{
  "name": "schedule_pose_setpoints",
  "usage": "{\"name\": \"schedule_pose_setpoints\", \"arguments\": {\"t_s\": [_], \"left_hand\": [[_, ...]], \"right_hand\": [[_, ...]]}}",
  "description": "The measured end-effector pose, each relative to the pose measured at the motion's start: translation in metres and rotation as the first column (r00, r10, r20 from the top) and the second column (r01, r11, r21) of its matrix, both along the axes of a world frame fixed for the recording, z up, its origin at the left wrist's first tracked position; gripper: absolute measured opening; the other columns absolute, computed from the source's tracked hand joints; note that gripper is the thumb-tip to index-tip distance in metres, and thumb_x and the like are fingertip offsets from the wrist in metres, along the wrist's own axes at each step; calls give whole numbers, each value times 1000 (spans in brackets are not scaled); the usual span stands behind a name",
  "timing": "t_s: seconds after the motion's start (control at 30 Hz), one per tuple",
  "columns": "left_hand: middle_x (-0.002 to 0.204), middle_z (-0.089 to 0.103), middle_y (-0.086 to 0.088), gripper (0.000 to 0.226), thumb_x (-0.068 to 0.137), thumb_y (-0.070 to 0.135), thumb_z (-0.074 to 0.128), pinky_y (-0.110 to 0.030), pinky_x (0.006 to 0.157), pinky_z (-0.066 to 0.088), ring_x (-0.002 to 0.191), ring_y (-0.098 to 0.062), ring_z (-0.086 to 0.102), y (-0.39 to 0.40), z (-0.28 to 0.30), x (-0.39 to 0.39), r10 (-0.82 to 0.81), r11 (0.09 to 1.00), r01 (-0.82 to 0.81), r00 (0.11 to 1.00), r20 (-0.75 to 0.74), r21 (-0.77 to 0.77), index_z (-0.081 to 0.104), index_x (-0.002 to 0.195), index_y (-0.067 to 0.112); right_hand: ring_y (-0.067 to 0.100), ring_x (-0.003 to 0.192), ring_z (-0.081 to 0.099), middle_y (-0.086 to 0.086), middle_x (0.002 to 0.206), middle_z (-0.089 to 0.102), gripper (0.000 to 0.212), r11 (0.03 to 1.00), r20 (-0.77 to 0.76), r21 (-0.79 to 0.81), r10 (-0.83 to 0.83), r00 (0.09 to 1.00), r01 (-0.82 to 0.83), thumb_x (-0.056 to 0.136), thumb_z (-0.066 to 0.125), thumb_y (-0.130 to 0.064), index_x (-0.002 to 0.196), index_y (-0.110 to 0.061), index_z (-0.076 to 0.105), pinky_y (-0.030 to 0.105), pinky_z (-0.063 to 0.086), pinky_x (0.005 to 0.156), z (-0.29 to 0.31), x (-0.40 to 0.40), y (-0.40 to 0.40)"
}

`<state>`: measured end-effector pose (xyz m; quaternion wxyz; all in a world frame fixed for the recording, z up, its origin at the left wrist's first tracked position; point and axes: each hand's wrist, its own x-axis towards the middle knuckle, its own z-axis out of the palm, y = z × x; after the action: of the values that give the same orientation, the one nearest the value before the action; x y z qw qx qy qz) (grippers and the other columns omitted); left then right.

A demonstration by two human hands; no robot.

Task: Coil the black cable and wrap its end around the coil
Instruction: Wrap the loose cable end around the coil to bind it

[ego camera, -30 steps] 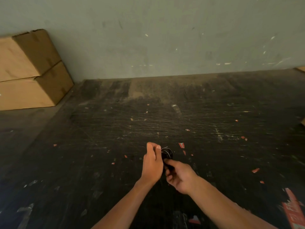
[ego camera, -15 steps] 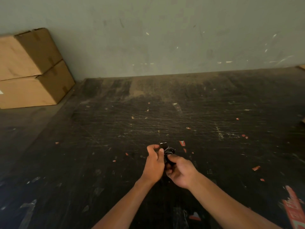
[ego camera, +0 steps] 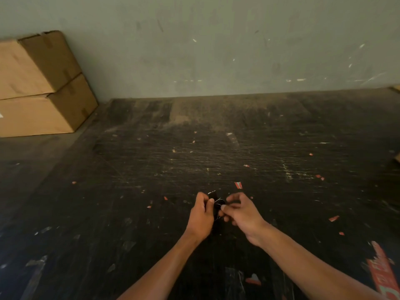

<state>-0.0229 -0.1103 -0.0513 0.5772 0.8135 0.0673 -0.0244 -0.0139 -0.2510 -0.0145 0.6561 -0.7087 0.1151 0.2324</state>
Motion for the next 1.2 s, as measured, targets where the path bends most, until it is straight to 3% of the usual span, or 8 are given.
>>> {"name": "schedule_pose_setpoints", "arguments": {"t_s": [0.07,0.23,0.47,0.57,0.7,0.87,1.07,1.2], "left_hand": [[75,51,1,10,103,16,41,-15,47,39,50,5,46,0,0,0,-37,999,37,999,28,24,46,95,12],[74,52,2,12,104,19,39,-13,47,38,51,5,46,4,5,2,-147,986,148,989,-20,72,45,94,16],[77,54,-1,12,104,19,36,-18,51,39,57,-3,44,1,1,0,-222,968,231,970,-97,97,46,101,15],[79,55,0,12,104,18,37,-15,48,40,56,-3,46,-2,3,-3,-254,960,264,961,-106,93,47,98,21],[79,52,1,20,103,17,38,-17,48,37,57,-3,43,-4,5,-3,-279,954,288,955,-102,89,46,89,27],[79,51,2,22,104,23,35,-23,56,38,62,-6,43,0,8,-4,-292,952,300,950,-113,57,48,87,28],[76,51,-1,20,104,28,35,-30,57,38,59,-8,42,2,11,-3,-326,937,341,930,-171,71,51,91,26],[88,60,6,9,100,29,48,-20,63,45,72,-4,55,1,14,-4,-334,942,336,935,-121,-5,56,104,31]], "right_hand": [[16,77,64,12,94,73,18,999,74,31,2,997,-4,92,61,-6,108,-12,59,26,50,66,2,1,0],[24,87,65,16,96,72,30,963,-46,268,43,998,-29,82,64,9,109,-3,64,33,54,77,4,6,-15],[1,92,66,-6,95,71,14,894,365,-406,351,862,-192,89,67,-14,101,-20,66,19,53,79,-4,5,-17],[-6,85,63,-14,89,64,14,819,432,-547,455,779,-174,93,61,-17,97,-30,60,14,50,71,-8,7,-17],[2,95,56,-11,100,53,12,759,506,-646,504,700,-79,91,62,-15,94,-26,59,22,50,83,-15,11,-17],[6,85,64,-2,91,65,12,854,407,-499,382,830,-148,93,60,-10,92,-23,58,23,53,72,-14,12,-14],[6,95,61,-4,97,65,14,875,283,-453,322,903,-170,93,61,-10,105,-17,63,21,49,82,-14,15,-14],[12,93,63,2,98,65,9,918,278,-389,189,942,-69,93,60,-11,99,-17,62,23,49,75,-13,20,-19]]}}
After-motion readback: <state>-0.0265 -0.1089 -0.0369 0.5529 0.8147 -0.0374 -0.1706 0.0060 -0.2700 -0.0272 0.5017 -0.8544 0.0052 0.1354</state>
